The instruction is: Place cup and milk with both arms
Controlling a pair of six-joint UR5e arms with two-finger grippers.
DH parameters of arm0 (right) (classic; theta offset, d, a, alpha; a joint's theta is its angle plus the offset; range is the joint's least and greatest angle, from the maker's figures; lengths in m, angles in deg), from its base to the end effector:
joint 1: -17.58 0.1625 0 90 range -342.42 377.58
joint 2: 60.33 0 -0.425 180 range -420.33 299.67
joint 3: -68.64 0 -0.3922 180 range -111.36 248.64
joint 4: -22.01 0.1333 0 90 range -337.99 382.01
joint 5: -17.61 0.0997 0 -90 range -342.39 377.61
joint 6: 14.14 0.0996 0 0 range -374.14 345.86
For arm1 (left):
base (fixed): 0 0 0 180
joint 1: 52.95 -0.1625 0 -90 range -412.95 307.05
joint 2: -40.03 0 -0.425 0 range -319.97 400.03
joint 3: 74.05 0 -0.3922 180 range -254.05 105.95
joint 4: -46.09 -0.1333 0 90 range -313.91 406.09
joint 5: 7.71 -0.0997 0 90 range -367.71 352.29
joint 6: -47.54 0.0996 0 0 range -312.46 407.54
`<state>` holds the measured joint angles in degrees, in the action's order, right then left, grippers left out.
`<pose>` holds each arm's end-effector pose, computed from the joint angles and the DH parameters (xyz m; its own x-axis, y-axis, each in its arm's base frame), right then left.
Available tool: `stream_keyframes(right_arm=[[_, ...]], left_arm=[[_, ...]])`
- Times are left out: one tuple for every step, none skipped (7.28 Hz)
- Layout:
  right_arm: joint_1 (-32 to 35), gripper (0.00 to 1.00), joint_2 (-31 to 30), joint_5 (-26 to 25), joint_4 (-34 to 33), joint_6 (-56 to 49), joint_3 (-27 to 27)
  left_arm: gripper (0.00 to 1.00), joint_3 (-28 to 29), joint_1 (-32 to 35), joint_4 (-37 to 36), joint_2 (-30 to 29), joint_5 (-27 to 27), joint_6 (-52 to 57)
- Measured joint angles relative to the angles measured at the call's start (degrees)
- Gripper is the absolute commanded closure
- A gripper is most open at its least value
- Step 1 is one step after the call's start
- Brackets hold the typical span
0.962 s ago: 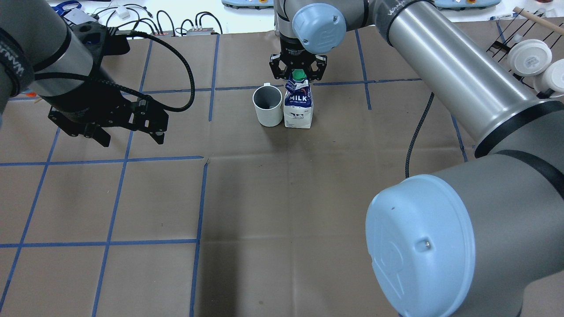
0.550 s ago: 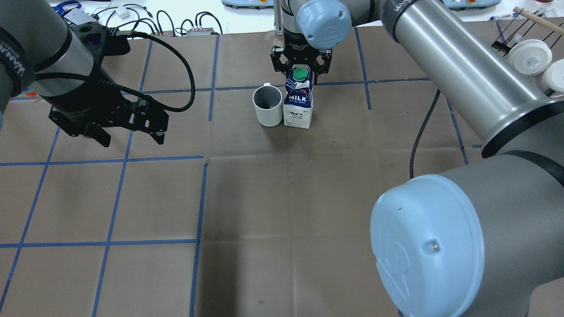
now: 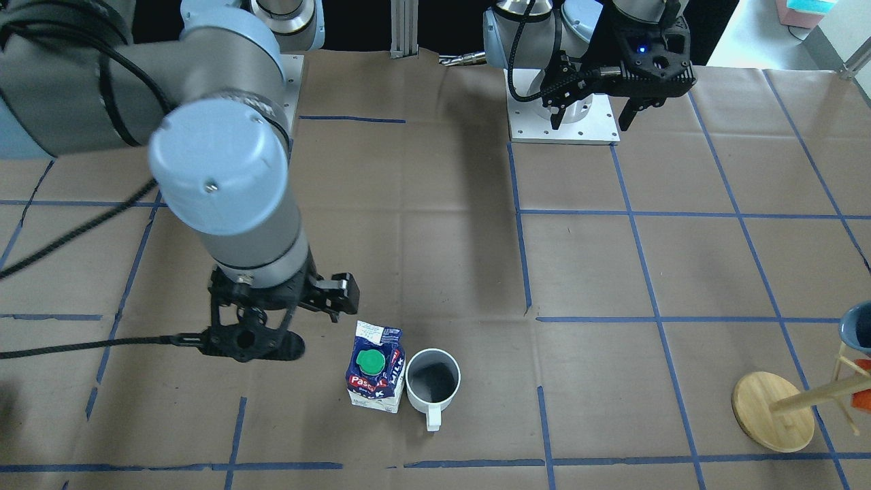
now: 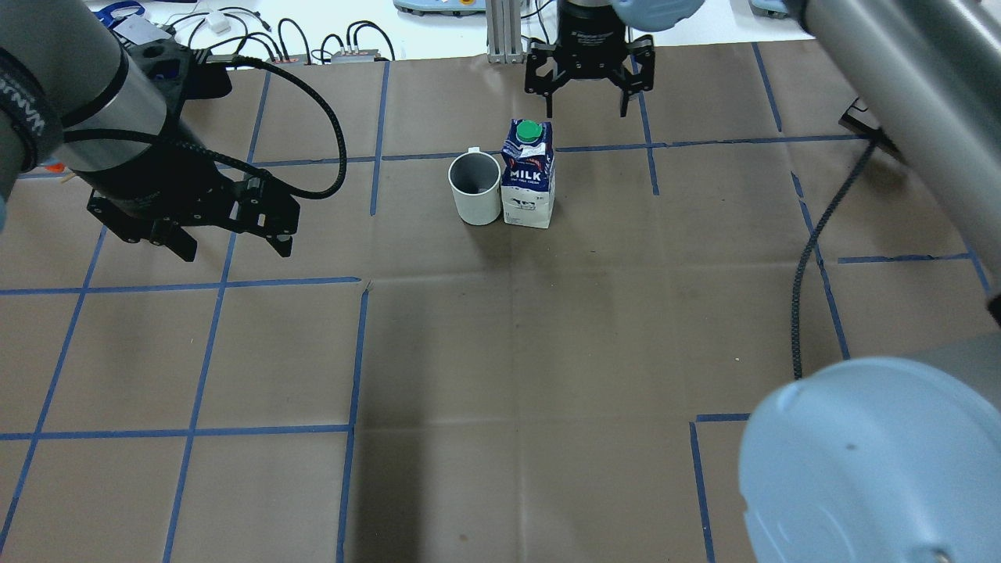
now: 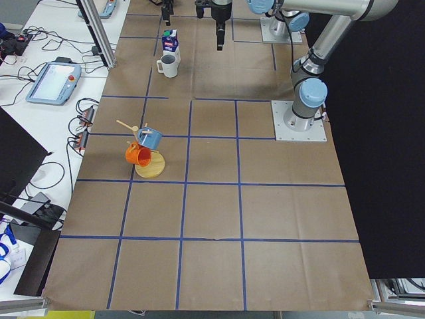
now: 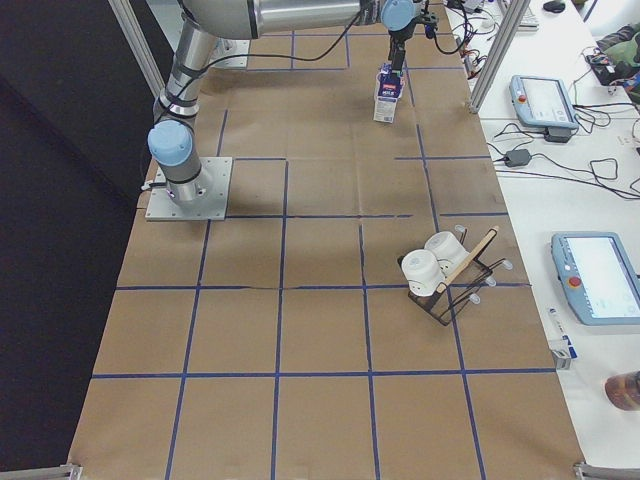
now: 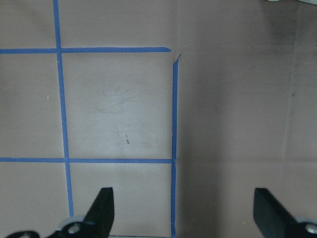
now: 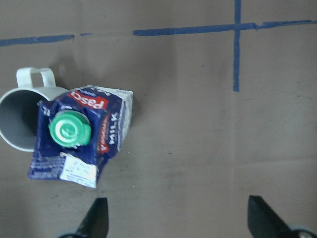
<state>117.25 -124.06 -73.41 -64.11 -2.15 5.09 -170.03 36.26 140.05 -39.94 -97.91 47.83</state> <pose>0.2428 -0.6417 0.4390 -0.9988 0.0390 0.0308 0.0408 0.9974 0.0594 -0.1272 -0.4189 0.5093 -1.0000 -0.0087 -0.0035 -0.0087 1.0000 -0.0016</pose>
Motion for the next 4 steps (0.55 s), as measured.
stream_keyframes(right_arm=[[-2.36, 0.0, -5.17, -0.02, 1.21, -3.38, -4.32], [-4.84, 0.0, -10.4, 0.0, 1.33, -6.15, -9.25], [-7.31, 0.0, -15.37, 0.06, 1.33, -8.54, -13.78], [-8.9, 0.0, -19.8, 0.09, 1.35, -9.87, -17.76]], left_arm=[[0.0, 0.0, 0.0, 0.0, 0.0, 0.0, -0.01], [0.0, 0.0, 0.0, 0.0, 0.0, -0.03, -0.02], [0.0, 0.0, 0.0, 0.06, -0.03, -0.05, -0.02], [0.0, 0.0, 0.0, 0.21, -0.07, -0.05, -0.04]])
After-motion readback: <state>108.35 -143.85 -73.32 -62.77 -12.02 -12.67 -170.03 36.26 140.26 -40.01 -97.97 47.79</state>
